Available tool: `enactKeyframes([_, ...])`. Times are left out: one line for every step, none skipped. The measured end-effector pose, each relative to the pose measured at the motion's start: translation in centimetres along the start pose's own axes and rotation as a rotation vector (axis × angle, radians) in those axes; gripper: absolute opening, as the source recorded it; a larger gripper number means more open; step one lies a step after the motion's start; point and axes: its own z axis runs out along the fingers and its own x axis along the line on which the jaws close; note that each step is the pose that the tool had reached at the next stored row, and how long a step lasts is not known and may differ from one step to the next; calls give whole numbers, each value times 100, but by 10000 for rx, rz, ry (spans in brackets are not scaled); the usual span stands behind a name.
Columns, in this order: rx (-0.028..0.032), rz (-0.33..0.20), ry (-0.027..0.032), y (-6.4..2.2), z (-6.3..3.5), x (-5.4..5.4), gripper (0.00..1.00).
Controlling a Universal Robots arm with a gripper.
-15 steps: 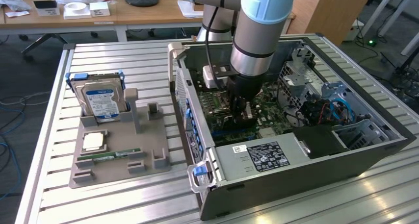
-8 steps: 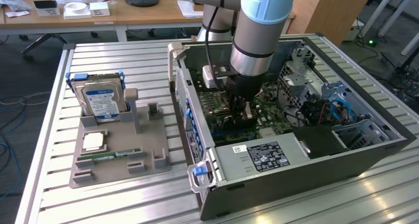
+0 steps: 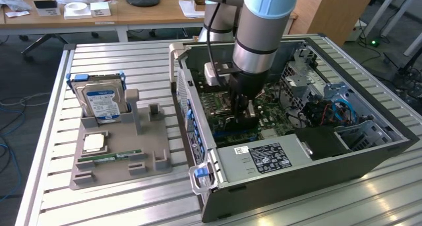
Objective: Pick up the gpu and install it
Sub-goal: 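Insert the gpu into the slot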
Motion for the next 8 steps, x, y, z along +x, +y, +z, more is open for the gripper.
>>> enactKeyframes([0, 1, -3, -1, -34, -1, 34])
enactKeyframes([2, 1, -6, -1, -70, -1, 34])
enactKeyframes([3, 0, -8, -2, -107, -2, 34])
enactKeyframes([4, 0, -9, -2, -144, -2, 34])
enactKeyframes([5, 0, -9, -3, -183, -3, 34])
enactKeyframes([6, 0, -11, -4, -224, -4, 34])
enactKeyframes([8, 0, -13, -4, -261, -5, 34])
enactKeyframes([10, 0, -14, -5, -298, -5, 34])
